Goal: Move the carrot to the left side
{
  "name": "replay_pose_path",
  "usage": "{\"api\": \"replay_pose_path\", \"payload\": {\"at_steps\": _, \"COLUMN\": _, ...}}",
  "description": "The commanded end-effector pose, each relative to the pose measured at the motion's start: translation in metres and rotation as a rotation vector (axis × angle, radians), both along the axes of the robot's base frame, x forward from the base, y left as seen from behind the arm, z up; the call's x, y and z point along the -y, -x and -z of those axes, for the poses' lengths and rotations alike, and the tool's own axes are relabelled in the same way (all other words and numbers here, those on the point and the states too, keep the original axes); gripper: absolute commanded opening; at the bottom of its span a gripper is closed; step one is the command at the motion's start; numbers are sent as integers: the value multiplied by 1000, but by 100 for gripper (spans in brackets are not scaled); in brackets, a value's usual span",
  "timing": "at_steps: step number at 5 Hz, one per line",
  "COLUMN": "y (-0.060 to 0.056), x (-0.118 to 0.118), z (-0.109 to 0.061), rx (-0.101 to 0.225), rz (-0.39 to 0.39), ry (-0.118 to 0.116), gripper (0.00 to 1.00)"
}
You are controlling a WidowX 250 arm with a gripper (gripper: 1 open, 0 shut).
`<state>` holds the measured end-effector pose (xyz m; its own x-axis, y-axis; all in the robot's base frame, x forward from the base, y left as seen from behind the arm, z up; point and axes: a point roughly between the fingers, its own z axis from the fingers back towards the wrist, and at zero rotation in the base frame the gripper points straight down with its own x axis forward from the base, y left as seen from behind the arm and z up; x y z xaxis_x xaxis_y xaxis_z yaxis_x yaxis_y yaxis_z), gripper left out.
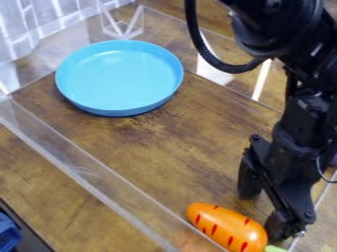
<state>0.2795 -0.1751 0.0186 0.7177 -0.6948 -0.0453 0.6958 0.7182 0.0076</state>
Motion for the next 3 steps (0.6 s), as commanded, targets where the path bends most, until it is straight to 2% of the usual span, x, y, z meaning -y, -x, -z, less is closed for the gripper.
{"api": "replay_pose_path", "payload": {"at_steps": 1, "y": 14, "x": 6, "z": -3, "rx": -19, "rz": 64, "ry": 3, "gripper": 100}}
{"api": "replay_pose_path", "payload": {"at_steps": 3, "y": 33, "x": 6, "z": -4, "rx": -51, "rz": 167, "ry": -3, "gripper": 100}}
